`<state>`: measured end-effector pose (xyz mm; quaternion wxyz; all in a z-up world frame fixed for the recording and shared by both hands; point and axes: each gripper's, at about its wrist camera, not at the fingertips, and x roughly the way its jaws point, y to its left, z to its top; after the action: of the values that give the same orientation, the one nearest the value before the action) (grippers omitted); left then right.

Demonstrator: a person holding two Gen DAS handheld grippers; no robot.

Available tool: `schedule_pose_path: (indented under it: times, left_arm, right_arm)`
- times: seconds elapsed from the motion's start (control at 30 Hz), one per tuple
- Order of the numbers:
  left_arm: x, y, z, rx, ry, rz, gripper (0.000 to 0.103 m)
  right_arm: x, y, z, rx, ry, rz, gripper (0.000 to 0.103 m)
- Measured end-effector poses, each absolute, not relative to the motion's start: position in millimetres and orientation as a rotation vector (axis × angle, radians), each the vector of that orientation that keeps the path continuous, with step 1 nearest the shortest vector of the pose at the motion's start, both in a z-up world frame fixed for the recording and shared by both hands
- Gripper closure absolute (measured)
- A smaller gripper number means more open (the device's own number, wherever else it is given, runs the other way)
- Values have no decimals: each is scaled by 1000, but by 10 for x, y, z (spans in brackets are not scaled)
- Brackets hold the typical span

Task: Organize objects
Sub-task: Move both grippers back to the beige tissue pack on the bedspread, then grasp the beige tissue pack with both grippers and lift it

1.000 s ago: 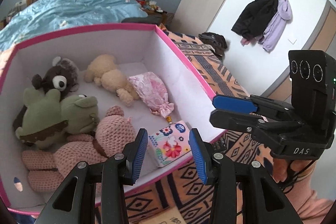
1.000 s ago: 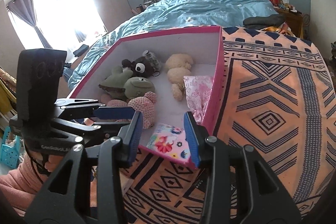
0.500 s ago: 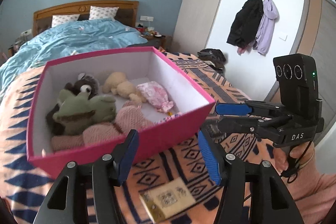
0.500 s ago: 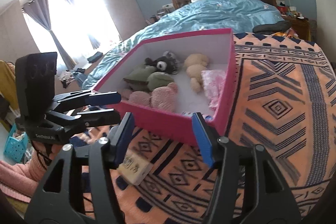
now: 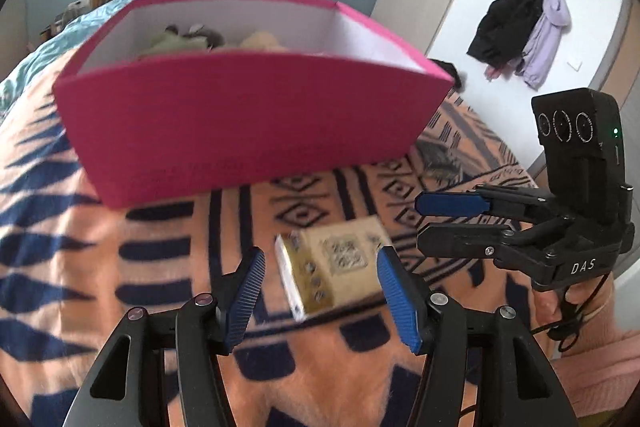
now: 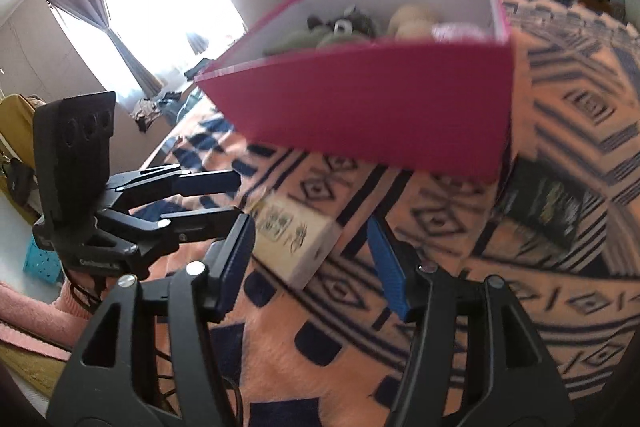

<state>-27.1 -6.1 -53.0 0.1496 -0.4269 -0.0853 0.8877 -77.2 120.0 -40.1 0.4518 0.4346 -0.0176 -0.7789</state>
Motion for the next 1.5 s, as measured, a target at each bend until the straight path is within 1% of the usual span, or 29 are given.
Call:
schedule_pose_path:
  times: [0.23,0.7,0.77,0.87,0.97,1.03,1.07,1.17,1.33,1.4,1.5]
  left_arm:
    - [-228,-74,-638,-1262,-294,2538,43]
    - [-249,9,-629,-1250,-281,2528,43]
    - [-254,12,-634,-1252,-285,2523,46]
    - [-267,3,-639,-1256,-290,2521,48]
    - [-269,1,-646,-1264,-300,2515,55]
    - [-276,-4,-663,-1273,-315,2504,58]
    - [-282,-6,-668,-1276,-321,2498,61]
    - [-292,-8,-669,-1279,-328,2490,62]
    - [-313,33,-660,-1269,-328,2443,62]
    - [-325,62,-660,-1271,-296,2435,62]
    - [-355,17,-672,-1282,-329,2422,62]
  right_arm:
    - [-775,1169,-556,1120,-71,-1906,43]
    - [-761,1120,-649,1149,-81,-1892,43]
    - [-758,1113,-655,1151,-86,-1891,43]
    - [-759,1115,-657,1154,-93,-1891,43]
    - [-756,1118,-660,1155,-93,-1891,43]
    - [-759,1115,-662,1154,-94,-1894,43]
    - [-759,1114,-666,1155,-96,-1894,43]
    - [-770,1153,-665,1161,-106,-1894,43]
    - [-778,1185,-673,1166,-126,-1898,48]
    - [-793,1198,-685,1172,-140,-1904,53]
    - [-803,1200,-691,1178,-152,-1904,56]
